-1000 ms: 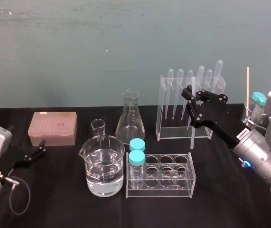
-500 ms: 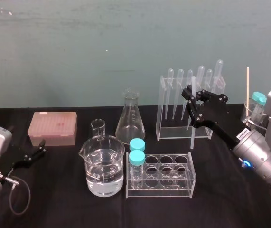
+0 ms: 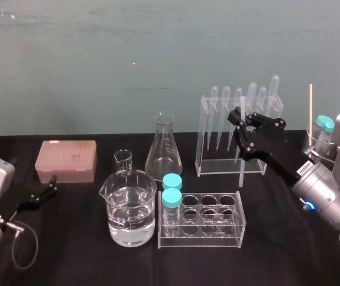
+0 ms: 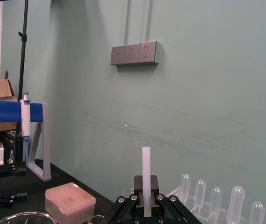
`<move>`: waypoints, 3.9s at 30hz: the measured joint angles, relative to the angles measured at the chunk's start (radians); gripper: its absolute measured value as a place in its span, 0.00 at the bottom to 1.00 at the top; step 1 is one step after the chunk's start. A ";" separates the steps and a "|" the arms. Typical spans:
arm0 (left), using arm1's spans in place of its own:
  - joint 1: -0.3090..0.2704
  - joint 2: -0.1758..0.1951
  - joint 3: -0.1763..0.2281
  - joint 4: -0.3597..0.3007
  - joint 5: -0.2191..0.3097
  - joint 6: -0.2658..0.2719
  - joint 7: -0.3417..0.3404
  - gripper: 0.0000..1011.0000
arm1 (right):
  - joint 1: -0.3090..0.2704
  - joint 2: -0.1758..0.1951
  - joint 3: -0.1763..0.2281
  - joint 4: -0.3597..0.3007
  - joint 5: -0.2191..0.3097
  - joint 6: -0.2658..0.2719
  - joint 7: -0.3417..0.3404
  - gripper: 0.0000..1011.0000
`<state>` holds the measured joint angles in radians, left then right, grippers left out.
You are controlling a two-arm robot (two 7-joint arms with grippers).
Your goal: Pick up the stirring rod with one hand, then place it down.
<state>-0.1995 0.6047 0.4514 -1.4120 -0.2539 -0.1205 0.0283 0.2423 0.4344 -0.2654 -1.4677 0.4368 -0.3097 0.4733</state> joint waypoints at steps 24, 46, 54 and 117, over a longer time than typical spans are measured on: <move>0.000 0.000 0.000 0.000 0.000 0.000 0.000 0.99 | 0.008 -0.006 0.002 0.012 0.009 0.005 0.063 0.07; 0.000 0.000 0.000 0.000 0.000 0.000 0.000 0.99 | 0.056 -0.010 -0.055 0.098 0.050 0.058 0.155 0.07; 0.000 0.000 0.000 0.000 0.000 0.000 0.000 0.99 | 0.089 -0.012 -0.092 0.160 0.031 0.075 0.165 0.07; 0.000 0.000 0.000 0.000 0.000 0.000 0.000 0.99 | 0.105 -0.015 -0.108 0.193 -0.003 0.065 0.143 0.99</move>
<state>-0.1995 0.6047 0.4514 -1.4120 -0.2539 -0.1205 0.0283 0.3473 0.4190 -0.3731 -1.2750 0.4335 -0.2443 0.6164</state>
